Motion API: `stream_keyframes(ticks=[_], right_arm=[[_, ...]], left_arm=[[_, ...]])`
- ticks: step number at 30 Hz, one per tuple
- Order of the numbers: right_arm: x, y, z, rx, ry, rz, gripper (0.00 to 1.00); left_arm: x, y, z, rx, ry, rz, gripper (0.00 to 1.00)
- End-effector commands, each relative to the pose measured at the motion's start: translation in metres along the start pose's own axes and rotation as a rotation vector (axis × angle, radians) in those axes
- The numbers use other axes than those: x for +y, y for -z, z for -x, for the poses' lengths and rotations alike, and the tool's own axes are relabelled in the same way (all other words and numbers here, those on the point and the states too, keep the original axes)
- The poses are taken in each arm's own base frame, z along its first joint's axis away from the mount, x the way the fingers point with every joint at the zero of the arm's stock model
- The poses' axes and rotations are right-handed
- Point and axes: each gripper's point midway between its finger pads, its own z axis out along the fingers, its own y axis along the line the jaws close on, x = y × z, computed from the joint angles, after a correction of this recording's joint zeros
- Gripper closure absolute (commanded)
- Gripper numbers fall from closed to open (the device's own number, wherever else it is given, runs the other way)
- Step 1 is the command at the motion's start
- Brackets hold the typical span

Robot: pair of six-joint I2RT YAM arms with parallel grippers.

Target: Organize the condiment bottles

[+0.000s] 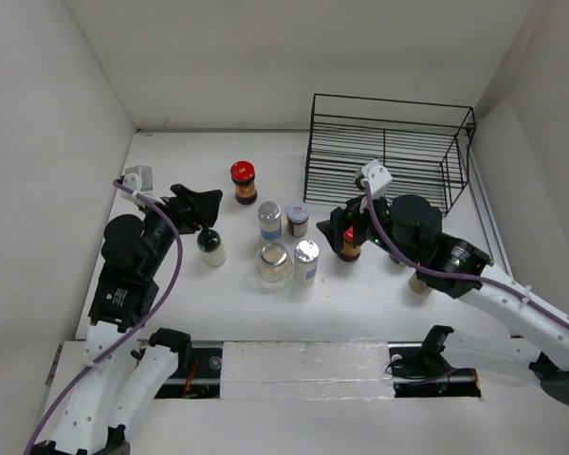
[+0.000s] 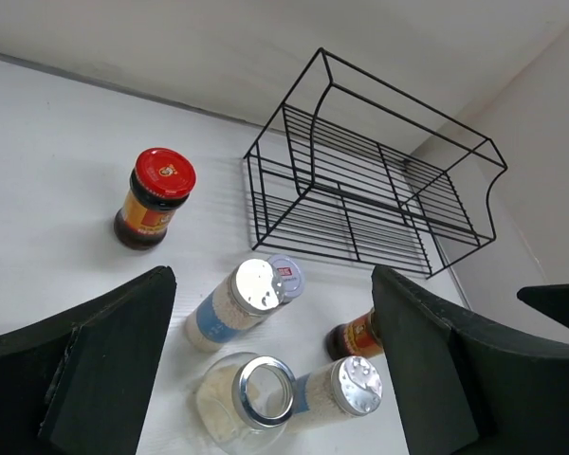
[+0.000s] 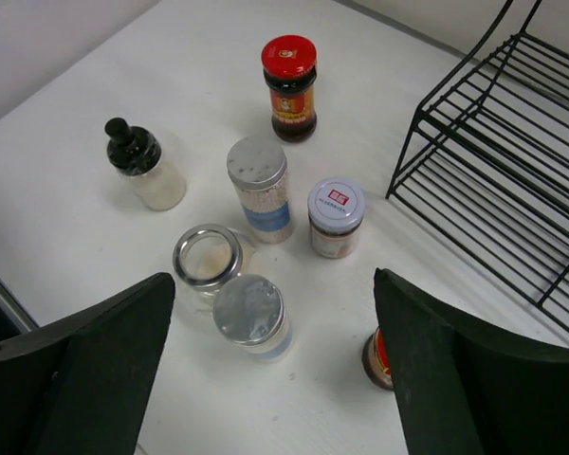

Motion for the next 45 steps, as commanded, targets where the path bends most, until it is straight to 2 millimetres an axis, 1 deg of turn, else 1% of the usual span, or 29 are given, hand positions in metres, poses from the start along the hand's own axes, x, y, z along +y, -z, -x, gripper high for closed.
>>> stream_keyframes(ticks=[1, 4, 5, 6, 7, 8, 9, 12, 13, 14, 15, 16, 17, 18, 19, 21, 22, 23, 25, 26, 29, 30, 33, 35, 38, 40, 41, 42, 45], right_arm=[[-0.003, -0.004, 0.012, -0.043, -0.019, -0.024, 0.13], [-0.002, -0.011, 0.009, -0.032, -0.016, -0.026, 0.58], [0.0, -0.014, 0.016, -0.039, -0.018, -0.025, 0.72], [0.001, -0.016, 0.018, -0.039, -0.018, -0.025, 0.95], [0.003, -0.02, 0.018, -0.032, -0.017, -0.016, 1.0], [0.004, -0.024, 0.018, -0.026, -0.015, -0.017, 1.0], [0.007, -0.033, 0.016, -0.008, -0.003, -0.007, 1.0], [0.013, -0.054, 0.012, 0.042, 0.008, -0.002, 0.98], [0.016, -0.059, 0.008, 0.063, 0.011, 0.006, 0.72], [0.017, -0.064, 0.001, 0.084, 0.029, 0.017, 0.54], [0.019, -0.07, 0.007, 0.063, 0.025, 0.019, 0.38], [0.021, -0.081, -0.002, 0.091, 0.03, 0.016, 0.14], [0.024, -0.087, -0.005, 0.103, 0.032, 0.027, 0.06], [0.026, -0.092, -0.009, 0.124, 0.035, 0.035, 0.01], [0.027, -0.104, -0.017, 0.151, 0.052, 0.033, 0.0], [0.034, -0.12, -0.026, 0.178, 0.065, 0.058, 0.0], [0.036, -0.127, -0.022, 0.179, 0.065, 0.058, 0.0], [0.037, -0.141, -0.04, 0.23, 0.074, 0.052, 0.0], [0.04, -0.154, -0.049, 0.259, 0.077, 0.06, 0.0], [0.042, -0.166, -0.056, 0.269, 0.079, 0.059, 0.0], [0.039, -0.184, -0.066, 0.293, 0.096, 0.031, 0.0], [0.041, -0.195, -0.07, 0.311, 0.099, 0.029, 0.0], [0.04, -0.209, -0.083, 0.339, 0.107, 0.014, 0.0], [0.037, -0.213, -0.086, 0.339, 0.11, -0.004, 0.0], [0.036, -0.219, -0.093, 0.325, 0.096, -0.019, 0.12], [0.037, -0.222, -0.099, 0.329, 0.082, -0.022, 0.13], [0.036, -0.222, -0.108, 0.356, 0.077, -0.027, 0.14], [0.034, -0.222, -0.108, 0.355, 0.079, -0.036, 0.2], [0.038, -0.226, -0.104, 0.323, 0.07, -0.022, 0.45]], left_arm=[[-0.01, -0.001, 0.012, -0.043, -0.025, -0.049, 0.2], [-0.009, 0.0, 0.007, -0.007, -0.045, -0.04, 0.23], [-0.009, 0.003, 0.008, -0.009, -0.055, -0.041, 0.31], [-0.009, 0.003, 0.008, -0.009, -0.055, -0.041, 0.34], [-0.01, 0.005, 0.01, -0.019, -0.075, -0.046, 0.38], [-0.008, 0.006, 0.007, -0.008, -0.075, -0.04, 0.42], [-0.006, 0.007, 0.01, -0.016, -0.086, -0.027, 0.56], [0.006, 0.007, 0.008, -0.035, -0.085, 0.024, 0.83], [0.009, 0.006, 0.006, -0.032, -0.085, 0.037, 0.97], [0.011, 0.006, 0.007, -0.036, -0.085, 0.045, 1.0], [0.014, 0.007, 0.004, -0.038, -0.085, 0.054, 1.0], [0.02, 0.005, -0.002, -0.027, -0.084, 0.071, 0.97], [0.021, 0.006, -0.004, -0.027, -0.084, 0.071, 0.91], [0.021, 0.006, -0.004, -0.027, -0.084, 0.071, 0.71], [0.021, 0.006, -0.004, -0.027, -0.084, 0.071, 0.62], [0.021, 0.009, -0.004, -0.028, -0.095, 0.071, 0.51], [0.021, 0.009, -0.004, -0.028, -0.095, 0.071, 0.42], [0.022, 0.01, -0.006, -0.026, -0.095, 0.071, 0.39], [0.023, 0.01, -0.003, -0.04, -0.095, 0.074, 0.38], [0.024, 0.01, -0.004, -0.032, -0.094, 0.079, 0.38], [0.021, 0.013, -0.003, -0.037, -0.095, 0.065, 0.38], [0.021, 0.013, -0.003, -0.037, -0.095, 0.065, 0.37], [0.023, 0.013, -0.005, -0.029, -0.103, 0.07, 0.37], [0.02, 0.015, -0.002, -0.045, -0.104, 0.061, 0.37], [0.024, 0.013, -0.004, -0.033, -0.103, 0.078, 0.37], [0.022, 0.016, -0.002, -0.045, -0.104, 0.072, 0.37], [0.022, 0.016, -0.002, -0.045, -0.104, 0.071, 0.37], [0.022, 0.016, -0.002, -0.045, -0.104, 0.071, 0.37], [0.021, 0.019, 0.0, -0.056, -0.105, 0.066, 0.37]])
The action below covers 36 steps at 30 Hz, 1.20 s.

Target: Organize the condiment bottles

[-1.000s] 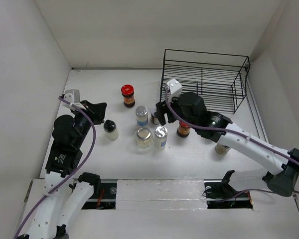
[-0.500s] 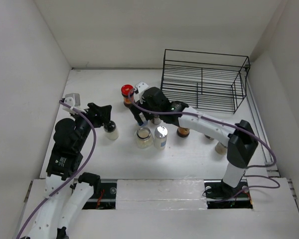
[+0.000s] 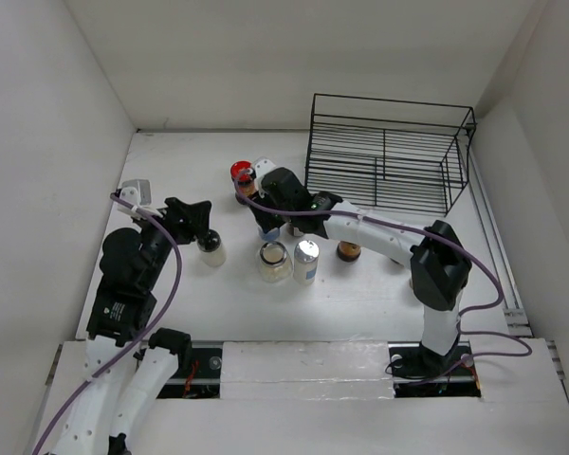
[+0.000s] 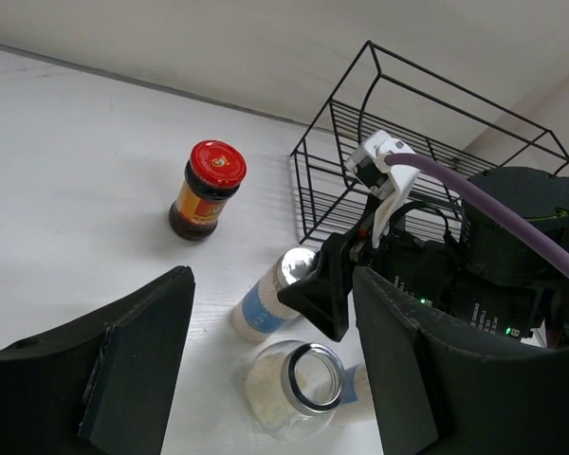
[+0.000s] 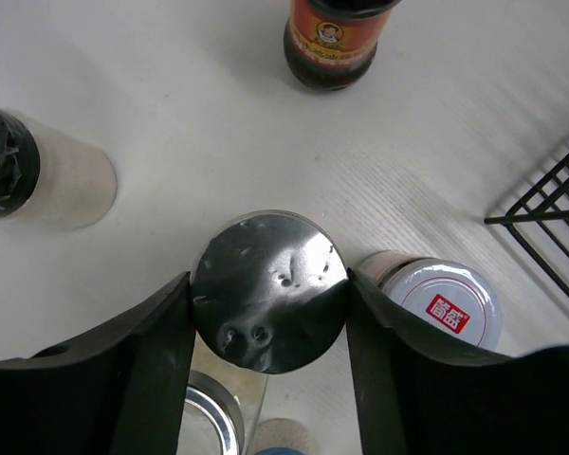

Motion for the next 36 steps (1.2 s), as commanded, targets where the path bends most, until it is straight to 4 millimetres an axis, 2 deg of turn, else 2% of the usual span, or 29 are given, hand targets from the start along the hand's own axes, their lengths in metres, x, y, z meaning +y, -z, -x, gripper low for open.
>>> stream_keyframes(ticks=[1, 2, 3, 5, 6, 7, 8, 11, 12, 13, 14, 15, 16, 20, 21, 22, 23, 24, 25, 30, 31, 36], right_arm=[[0.002, 0.003, 0.029, -0.106, -0.033, 0.006, 0.51], [0.004, 0.012, 0.047, -0.151, -0.041, 0.02, 0.56], [0.003, 0.018, 0.052, -0.165, -0.043, 0.022, 0.59], [-0.008, 0.036, 0.084, -0.254, -0.069, -0.004, 0.61], [-0.01, 0.06, 0.113, -0.327, -0.069, 0.001, 0.61], [-0.018, 0.073, 0.128, -0.366, -0.07, 0.011, 0.61], [-0.035, 0.102, 0.162, -0.459, -0.095, 0.007, 0.61], [-0.057, 0.135, 0.201, -0.566, -0.103, 0.063, 0.61], [-0.082, 0.148, 0.213, -0.603, -0.126, 0.039, 0.61], [-0.092, 0.167, 0.232, -0.651, -0.129, 0.032, 0.62], [-0.101, 0.169, 0.237, -0.655, -0.132, 0.021, 0.62], [-0.119, 0.171, 0.238, -0.645, -0.141, -0.006, 0.62], [-0.13, 0.18, 0.252, -0.676, -0.145, -0.023, 0.62], [-0.181, 0.194, 0.271, -0.721, -0.171, -0.122, 0.63], [-0.192, 0.196, 0.275, -0.726, -0.176, -0.142, 0.63], [-0.214, 0.197, 0.272, -0.713, -0.189, -0.18, 0.65], [-0.227, 0.199, 0.282, -0.735, -0.194, -0.208, 0.65], [-0.237, 0.198, 0.283, -0.736, -0.199, -0.225, 0.66], [-0.255, 0.199, 0.282, -0.732, -0.208, -0.256, 0.66], [-0.285, 0.191, 0.279, -0.72, -0.212, -0.275, 0.66], [-0.286, 0.182, 0.273, -0.696, -0.217, -0.274, 0.66], [-0.298, 0.171, 0.263, -0.68, -0.225, -0.292, 0.66]], left_arm=[[0.0, 0.003, 0.01, -0.045, -0.015, -0.001, 0.37], [-0.001, 0.006, 0.012, -0.056, -0.015, -0.006, 0.37], [0.001, 0.006, 0.013, -0.061, -0.015, 0.005, 0.37], [0.003, 0.006, 0.014, -0.066, -0.014, 0.016, 0.37], [0.002, 0.008, 0.016, -0.075, -0.014, 0.012, 0.37], [0.002, 0.008, 0.016, -0.075, -0.014, 0.012, 0.37], [0.001, 0.01, 0.018, -0.083, -0.014, 0.008, 0.37], [0.003, 0.01, 0.022, -0.101, -0.014, 0.019, 0.37], [0.003, 0.01, 0.022, -0.101, -0.014, 0.019, 0.37], [0.001, 0.01, 0.021, -0.096, -0.014, 0.01, 0.37], [0.001, 0.01, 0.021, -0.096, -0.014, 0.01, 0.37], [0.001, 0.01, 0.021, -0.096, -0.014, 0.01, 0.37], [0.004, 0.01, 0.022, -0.1, -0.014, 0.018, 0.37], [0.002, 0.01, 0.021, -0.095, -0.014, 0.007, 0.37], [0.002, 0.01, 0.021, -0.095, -0.014, 0.007, 0.37], [0.003, 0.008, 0.019, -0.086, -0.014, 0.011, 0.37], [0.003, 0.007, 0.019, -0.086, -0.014, 0.011, 0.37], [0.001, 0.008, 0.018, -0.082, -0.015, 0.001, 0.37], [0.001, 0.008, 0.018, -0.082, -0.015, 0.001, 0.37], [0.001, 0.008, 0.018, -0.082, -0.015, 0.001, 0.37], [-0.001, 0.008, 0.018, -0.078, -0.015, -0.007, 0.37], [-0.002, 0.005, 0.017, -0.074, -0.015, -0.015, 0.38]])
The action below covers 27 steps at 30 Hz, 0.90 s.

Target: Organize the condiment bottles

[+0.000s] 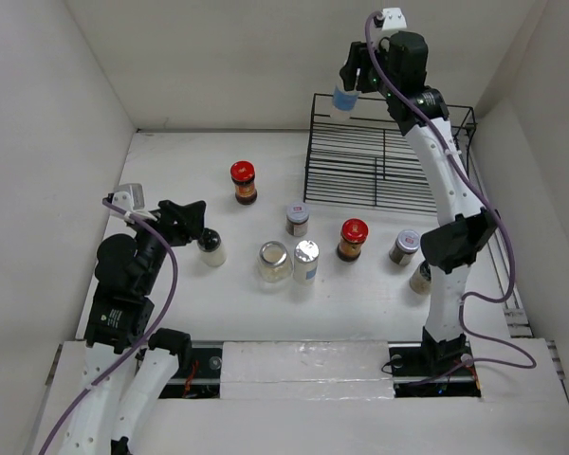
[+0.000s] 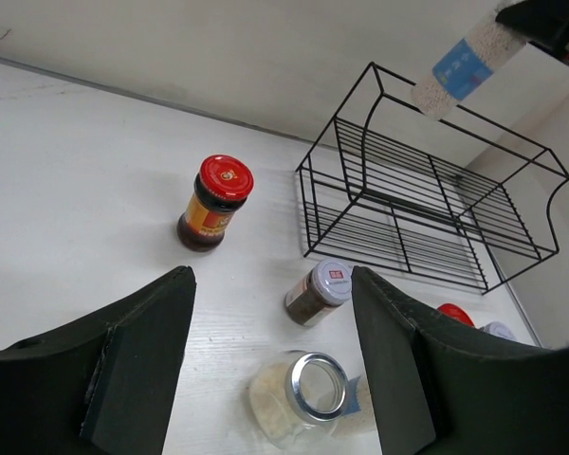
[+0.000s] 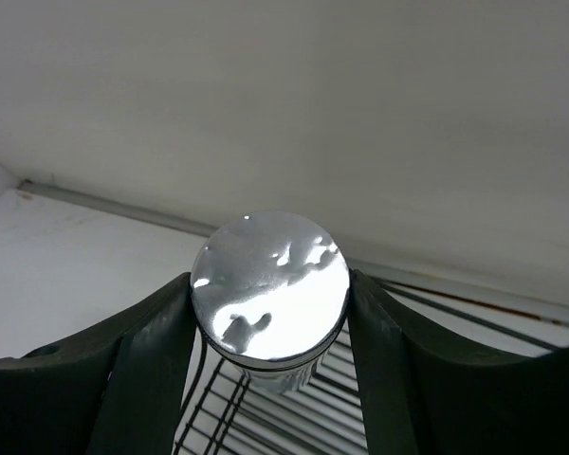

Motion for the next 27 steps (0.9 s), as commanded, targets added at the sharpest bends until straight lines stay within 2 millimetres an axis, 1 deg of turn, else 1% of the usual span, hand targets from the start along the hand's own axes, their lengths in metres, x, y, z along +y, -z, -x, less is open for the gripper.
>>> stream_keyframes(ticks=[1, 2, 3, 4, 6, 9, 11, 12, 13, 14, 15, 16, 19, 20, 21, 22, 23, 24, 25, 26, 27], right_arm=[[0.004, 0.019, 0.053, -0.15, 0.004, 0.033, 0.66], [0.006, 0.014, 0.046, -0.137, 0.004, 0.046, 0.66], [0.001, 0.014, 0.047, -0.137, 0.005, 0.044, 0.66], [0.002, 0.014, 0.049, -0.147, 0.005, 0.045, 0.66], [0.001, 0.008, 0.043, -0.138, -0.004, 0.045, 0.66], [0.002, 0.008, 0.056, -0.188, -0.002, 0.05, 0.66], [-0.001, 0.007, 0.064, -0.23, -0.015, 0.031, 0.67], [0.0, 0.003, 0.063, -0.236, -0.025, 0.033, 0.67], [0.002, 0.003, 0.067, -0.254, -0.028, 0.023, 0.67], [0.0, -0.001, 0.07, -0.277, -0.029, 0.013, 0.67], [0.004, -0.004, 0.07, -0.285, -0.03, 0.014, 0.67], [0.004, -0.004, 0.07, -0.285, -0.03, 0.014, 0.67], [0.003, -0.005, 0.08, -0.329, -0.032, 0.007, 0.67], [0.006, -0.005, 0.082, -0.339, -0.035, 0.001, 0.67], [0.005, -0.009, 0.077, -0.33, -0.035, -0.001, 0.67], [0.006, -0.014, 0.065, -0.294, -0.033, 0.004, 0.67], [0.005, -0.014, 0.062, -0.28, -0.033, 0.003, 0.67], [0.004, -0.02, 0.049, -0.251, -0.033, 0.0, 0.67], [0.004, -0.019, 0.047, -0.249, -0.033, -0.001, 0.67], [0.001, -0.024, 0.025, -0.204, -0.024, -0.007, 0.67], [0.006, -0.029, 0.011, -0.18, -0.023, 0.0, 0.67]], left_arm=[[-0.005, -0.003, 0.006, -0.024, -0.014, -0.031, 0.38], [-0.005, -0.003, 0.006, -0.024, -0.014, -0.031, 0.38], [-0.003, -0.004, 0.007, -0.028, -0.014, -0.022, 0.38], [-0.003, -0.004, 0.007, -0.028, -0.014, -0.022, 0.38], [-0.003, -0.004, 0.007, -0.028, -0.014, -0.022, 0.38], [-0.003, -0.004, 0.007, -0.028, -0.014, -0.022, 0.38], [-0.003, -0.004, 0.007, -0.028, -0.014, -0.022, 0.38], [-0.003, -0.004, 0.007, -0.028, -0.014, -0.022, 0.38], [-0.003, -0.004, 0.007, -0.028, -0.014, -0.022, 0.38], [-0.003, -0.004, 0.007, -0.028, -0.014, -0.022, 0.38], [-0.002, -0.006, 0.006, -0.02, -0.014, -0.018, 0.38], [-0.002, -0.006, 0.006, -0.02, -0.014, -0.018, 0.38], [-0.002, -0.006, 0.006, -0.02, -0.014, -0.018, 0.38], [-0.002, -0.006, 0.006, -0.02, -0.014, -0.018, 0.38], [-0.002, -0.006, 0.006, -0.02, -0.014, -0.018, 0.38], [-0.002, -0.006, 0.006, -0.02, -0.014, -0.018, 0.38], [-0.002, -0.006, 0.006, -0.02, -0.014, -0.018, 0.38], [-0.002, -0.006, 0.006, -0.02, -0.014, -0.018, 0.38], [-0.002, -0.006, 0.006, -0.02, -0.014, -0.018, 0.38], [-0.002, -0.006, 0.006, -0.02, -0.014, -0.018, 0.38], [-0.002, -0.006, 0.006, -0.02, -0.014, -0.018, 0.38]])
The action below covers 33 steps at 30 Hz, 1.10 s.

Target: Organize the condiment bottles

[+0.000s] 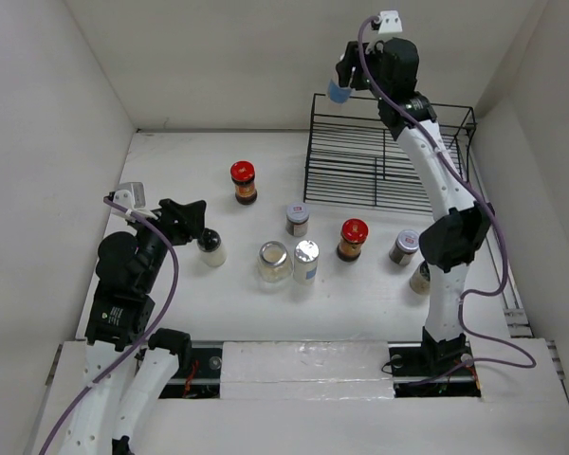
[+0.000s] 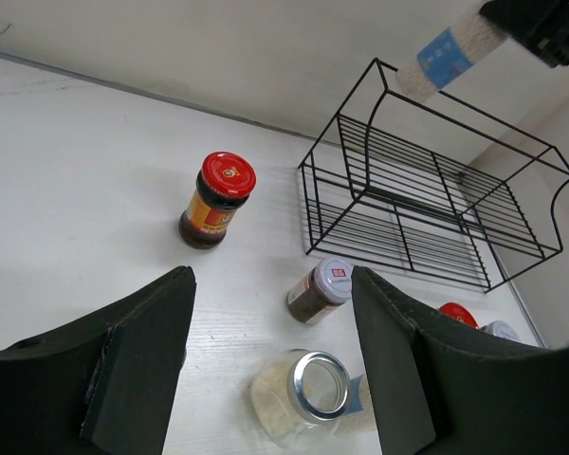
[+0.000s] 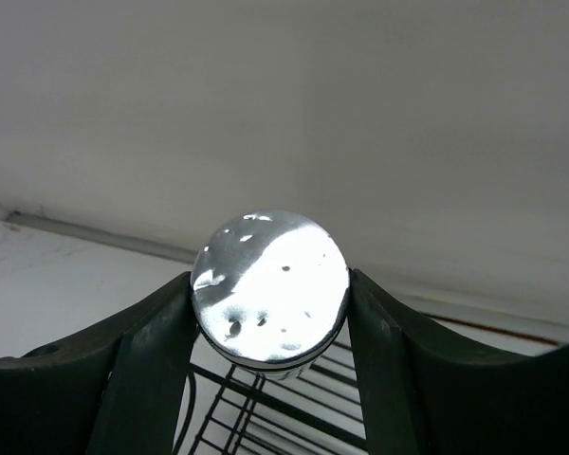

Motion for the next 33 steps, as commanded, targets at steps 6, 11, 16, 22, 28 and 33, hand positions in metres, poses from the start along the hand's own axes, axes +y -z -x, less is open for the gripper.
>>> stream_keyframes(ticks=[6, 11, 16, 22, 28, 33], right_arm=[[0.011, -0.006, -0.027, -0.002, 0.015, 0.016, 0.67], [0.013, -0.017, -0.065, 0.071, 0.042, 0.02, 0.5], [0.025, -0.02, -0.073, 0.11, 0.065, 0.039, 0.19], [0.037, 0.02, 0.006, -0.019, 0.059, 0.059, 0.0], [0.022, 0.116, 0.038, -0.109, 0.051, 0.006, 0.25], [0.083, 0.192, -0.053, 0.031, 0.013, 0.181, 0.87]], left_arm=[[-0.003, -0.005, 0.006, -0.024, -0.014, -0.019, 0.38], [-0.006, -0.005, 0.007, -0.027, -0.014, -0.034, 0.38], [-0.005, -0.005, 0.008, -0.031, -0.014, -0.026, 0.38], [-0.003, -0.007, 0.004, -0.013, -0.013, -0.017, 0.37], [-0.003, -0.007, 0.004, -0.013, -0.013, -0.017, 0.37], [-0.001, -0.005, 0.005, -0.021, -0.013, -0.005, 0.35]])
